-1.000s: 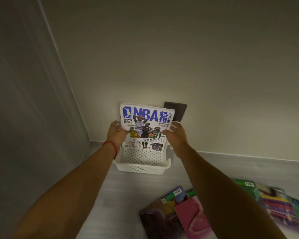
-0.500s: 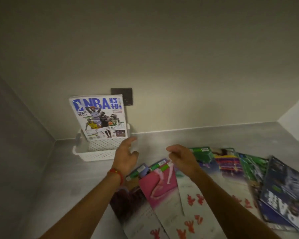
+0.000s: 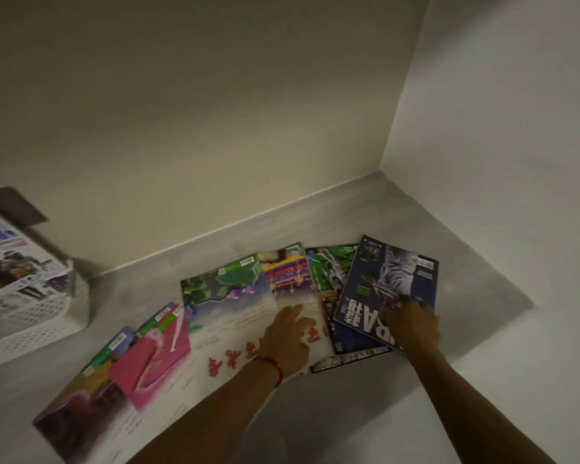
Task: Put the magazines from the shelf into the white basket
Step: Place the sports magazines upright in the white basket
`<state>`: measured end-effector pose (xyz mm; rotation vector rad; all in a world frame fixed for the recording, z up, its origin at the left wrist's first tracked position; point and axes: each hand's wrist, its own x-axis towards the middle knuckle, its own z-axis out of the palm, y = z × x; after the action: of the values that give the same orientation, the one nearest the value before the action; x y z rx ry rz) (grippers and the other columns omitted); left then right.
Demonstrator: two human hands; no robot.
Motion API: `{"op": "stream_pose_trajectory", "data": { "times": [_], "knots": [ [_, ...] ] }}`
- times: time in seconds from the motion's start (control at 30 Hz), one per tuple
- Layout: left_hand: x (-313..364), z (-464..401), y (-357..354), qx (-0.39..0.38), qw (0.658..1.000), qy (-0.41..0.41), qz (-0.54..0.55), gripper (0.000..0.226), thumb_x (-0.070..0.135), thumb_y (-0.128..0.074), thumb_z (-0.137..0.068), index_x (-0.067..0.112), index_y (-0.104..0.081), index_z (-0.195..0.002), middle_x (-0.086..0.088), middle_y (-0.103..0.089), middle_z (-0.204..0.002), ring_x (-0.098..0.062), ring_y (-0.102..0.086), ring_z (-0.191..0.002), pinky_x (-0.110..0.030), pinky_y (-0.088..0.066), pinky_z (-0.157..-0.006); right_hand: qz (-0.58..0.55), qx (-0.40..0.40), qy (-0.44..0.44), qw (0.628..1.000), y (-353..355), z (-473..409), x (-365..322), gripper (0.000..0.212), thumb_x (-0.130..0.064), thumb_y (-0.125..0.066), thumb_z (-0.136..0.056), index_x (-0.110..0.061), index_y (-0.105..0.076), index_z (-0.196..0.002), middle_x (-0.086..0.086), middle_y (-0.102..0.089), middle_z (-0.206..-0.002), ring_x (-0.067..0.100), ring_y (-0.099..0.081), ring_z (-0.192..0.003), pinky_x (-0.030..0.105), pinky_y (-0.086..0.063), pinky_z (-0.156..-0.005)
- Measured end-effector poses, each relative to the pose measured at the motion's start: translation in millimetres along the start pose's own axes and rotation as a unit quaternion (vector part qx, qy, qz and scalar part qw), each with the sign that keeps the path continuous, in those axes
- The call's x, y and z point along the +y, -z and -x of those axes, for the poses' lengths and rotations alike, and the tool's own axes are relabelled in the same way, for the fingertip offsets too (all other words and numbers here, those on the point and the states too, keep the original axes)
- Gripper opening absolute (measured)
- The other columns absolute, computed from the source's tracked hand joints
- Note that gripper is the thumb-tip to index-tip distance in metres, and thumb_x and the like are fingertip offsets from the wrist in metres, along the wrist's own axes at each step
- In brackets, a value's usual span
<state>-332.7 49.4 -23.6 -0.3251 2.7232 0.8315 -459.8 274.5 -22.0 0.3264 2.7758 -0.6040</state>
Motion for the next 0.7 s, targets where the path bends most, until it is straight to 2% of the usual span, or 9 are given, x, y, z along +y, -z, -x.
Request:
{"op": "stream_pose_trajectory", "data": {
  "times": [0.1,0.2,0.3,0.37,0.47,0.5,0.57,0.67,0.7],
  "knots": [
    [21.7,-10.1,-25.4,-0.069,0.996,0.004,-0.056,0.073,0.017,-0.058,-0.089,0.036,-0.028,-0.152,0.0,-0.004,-0.168,-0.026,0.001,-0.155,-0.047,-0.013,-0.125,-0.006,-0.05,-0.093,0.994,-5.7,-12.5,27.8,0.074,-0.053,-0.062,-0.085,-0.011,-0.035,-0.14,0.02,-0.042,-0.134,0.04,-0.043,-0.122,0.052,-0.04,-0.102],
    [23.5,-14.5,-38.3,-0.121,0.987,0.027,-0.099,0.078,0.025,-0.057,-0.094,0.039,-0.01,-0.156,0.0,0.006,-0.168,-0.027,0.007,-0.155,-0.046,-0.006,-0.126,-0.02,-0.044,-0.115,0.992,-16.2,-18.8,33.3,0.072,-0.046,-0.066,-0.084,-0.01,-0.033,-0.138,0.021,-0.039,-0.135,0.041,-0.039,-0.124,0.054,-0.036,-0.101],
    [18.9,-13.9,-41.0,-0.149,0.978,0.027,-0.144,0.084,0.023,-0.055,-0.095,0.042,0.001,-0.155,0.002,0.014,-0.167,-0.027,0.013,-0.154,-0.045,-0.001,-0.125,-0.065,-0.014,-0.159,0.985,-20.0,-23.1,36.9,0.067,-0.041,-0.069,-0.083,-0.009,-0.036,-0.132,0.023,-0.041,-0.134,0.041,-0.041,-0.122,0.055,-0.036,-0.1],
    [19.6,-12.9,-39.1,-0.155,0.976,0.028,-0.151,0.086,0.022,-0.055,-0.095,0.043,0.004,-0.154,0.002,0.015,-0.166,-0.026,0.014,-0.154,-0.045,0.0,-0.124,-0.151,-0.014,-0.137,0.979,-19.5,-28.1,45.7,0.053,-0.032,-0.069,-0.086,-0.004,-0.046,-0.125,0.025,-0.05,-0.127,0.039,-0.052,-0.109,0.048,-0.045,-0.092],
    [27.3,-8.7,-31.2,-0.154,0.983,0.034,-0.097,0.081,0.018,-0.055,-0.094,0.038,-0.007,-0.156,0.0,0.007,-0.167,-0.027,0.007,-0.155,-0.044,-0.004,-0.125,-0.295,-0.035,-0.045,0.954,-8.3,-23.4,50.9,0.032,-0.02,-0.059,-0.094,-0.006,-0.048,-0.121,0.017,-0.064,-0.109,0.022,-0.063,-0.078,0.032,-0.052,-0.064],
    [32.2,-6.4,-25.9,-0.132,0.989,0.042,-0.047,0.075,0.015,-0.055,-0.093,0.034,-0.018,-0.155,-0.002,-0.004,-0.167,-0.027,-0.004,-0.154,-0.044,-0.012,-0.125,-0.34,-0.044,-0.015,0.939,-1.6,-19.6,49.3,0.03,-0.02,-0.055,-0.097,-0.012,-0.043,-0.124,0.012,-0.065,-0.104,0.016,-0.065,-0.074,0.028,-0.052,-0.057],
    [42.7,-2.1,-10.5,-0.032,0.997,0.051,0.041,0.058,0.009,-0.054,-0.093,0.026,-0.041,-0.147,-0.006,-0.031,-0.16,-0.025,-0.03,-0.146,-0.039,-0.03,-0.12,-0.394,-0.058,0.045,0.916,16.7,-14.9,43.9,0.027,-0.023,-0.05,-0.1,-0.025,-0.038,-0.124,0.004,-0.066,-0.099,0.012,-0.07,-0.072,0.025,-0.056,-0.053],
    [62.9,1.0,26.9,0.127,0.991,-0.016,0.032,0.051,0.008,-0.056,-0.092,0.022,-0.05,-0.141,-0.004,-0.045,-0.152,-0.023,-0.036,-0.143,-0.034,-0.028,-0.121,-0.347,-0.04,0.167,0.922,57.6,-15.8,36.7,0.029,-0.03,-0.049,-0.1,-0.029,-0.041,-0.127,-0.001,-0.069,-0.096,0.012,-0.073,-0.074,0.031,-0.061,-0.061],
    [72.1,0.2,42.5,0.174,0.983,-0.061,0.018,0.053,0.007,-0.057,-0.091,0.02,-0.05,-0.142,-0.006,-0.044,-0.152,-0.025,-0.036,-0.143,-0.034,-0.027,-0.121,-0.299,-0.025,0.229,0.926,74.9,-17.2,32.7,0.03,-0.032,-0.048,-0.099,-0.029,-0.043,-0.128,-0.004,-0.07,-0.093,0.008,-0.072,-0.072,0.026,-0.06,-0.06]
  ]
}}
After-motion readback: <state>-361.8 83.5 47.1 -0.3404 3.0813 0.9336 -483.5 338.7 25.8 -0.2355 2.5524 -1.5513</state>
